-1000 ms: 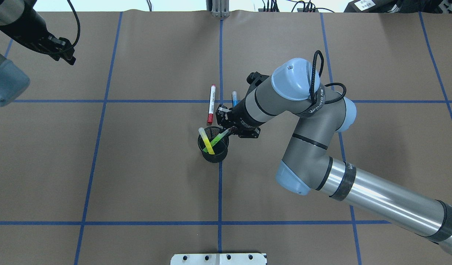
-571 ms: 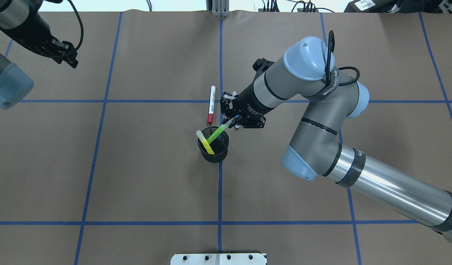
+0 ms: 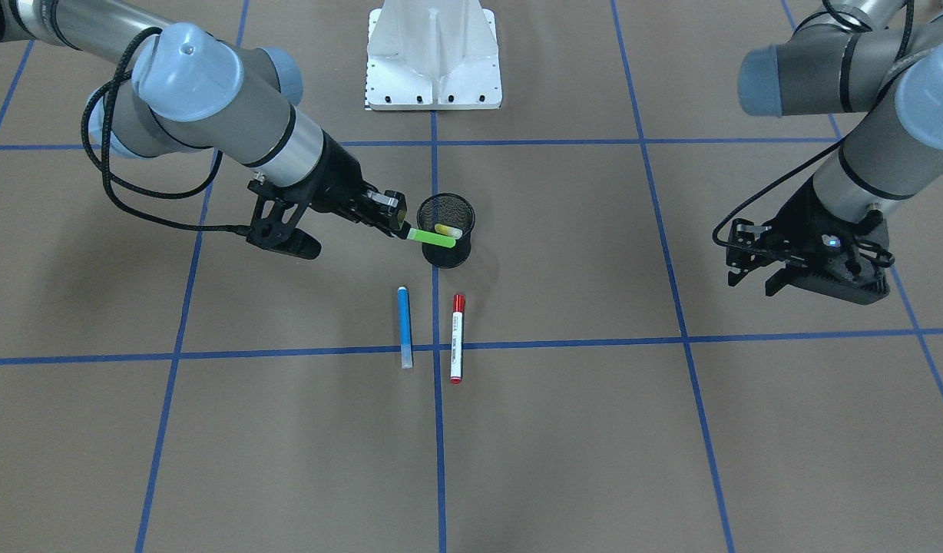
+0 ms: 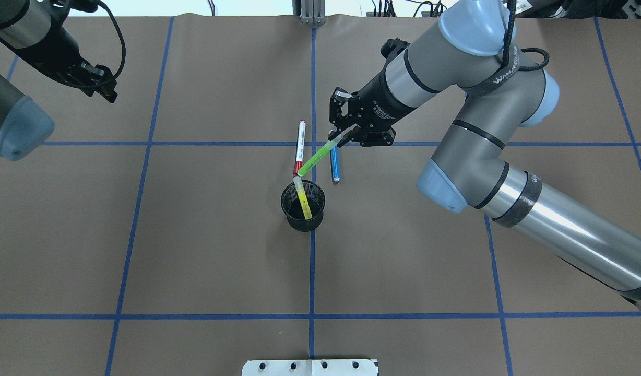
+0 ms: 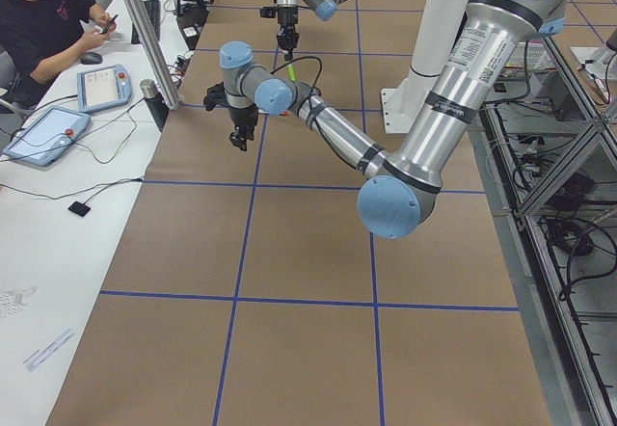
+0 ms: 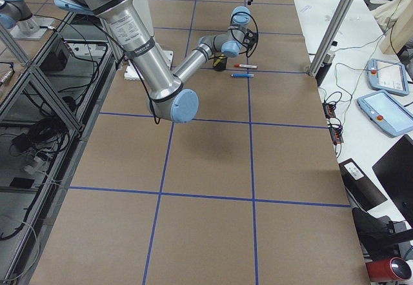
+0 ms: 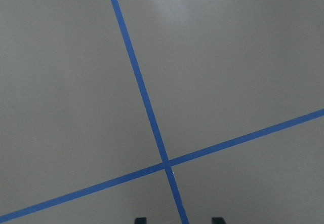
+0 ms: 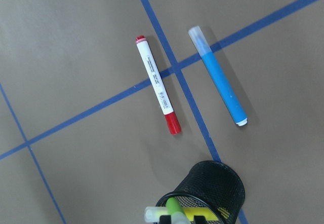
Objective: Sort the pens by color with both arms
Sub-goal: 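Lift the green highlighter out of the cup with the right gripper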
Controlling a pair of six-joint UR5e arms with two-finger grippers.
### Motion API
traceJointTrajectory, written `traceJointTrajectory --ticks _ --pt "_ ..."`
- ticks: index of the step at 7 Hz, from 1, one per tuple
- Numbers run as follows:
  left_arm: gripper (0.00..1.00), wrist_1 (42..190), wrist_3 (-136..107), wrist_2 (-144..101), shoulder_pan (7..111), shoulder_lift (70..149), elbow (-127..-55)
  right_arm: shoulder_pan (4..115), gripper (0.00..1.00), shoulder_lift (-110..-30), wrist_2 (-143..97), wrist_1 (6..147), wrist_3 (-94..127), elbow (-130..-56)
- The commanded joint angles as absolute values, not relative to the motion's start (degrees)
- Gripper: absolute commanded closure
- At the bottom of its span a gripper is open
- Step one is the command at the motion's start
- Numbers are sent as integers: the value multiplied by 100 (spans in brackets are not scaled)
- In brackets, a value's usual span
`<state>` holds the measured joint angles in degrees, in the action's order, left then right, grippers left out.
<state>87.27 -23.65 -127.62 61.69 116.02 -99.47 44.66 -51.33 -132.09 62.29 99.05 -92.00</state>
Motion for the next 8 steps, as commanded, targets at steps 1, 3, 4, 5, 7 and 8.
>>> traceJointTrajectory --ticks 1,3,4,5,7,8 --pt "46 8736 -2373 -12770 6126 11602 -9897 4579 95 -4766 -13254 6710 9173 -9045" --pt "45 8754 -2373 -12744 6074 11602 -9791 4579 95 -4388 -13245 7171 8729 -8844" --pt "45 8771 -2373 -12727 6056 11610 -9756 4579 95 -4081 -13210 7172 8728 -8442" --pt "45 8771 -2382 -12727 6030 11610 -9756 4579 95 -3704 -13019 7172 8736 -7942" --pt "45 8771 -2382 -12727 6021 11602 -9747 4570 95 -3376 -12885 7172 8701 -7411" --pt "45 8780 -2382 -12727 6021 11602 -9712 4570 95 -3288 -12850 7181 8423 -7235"
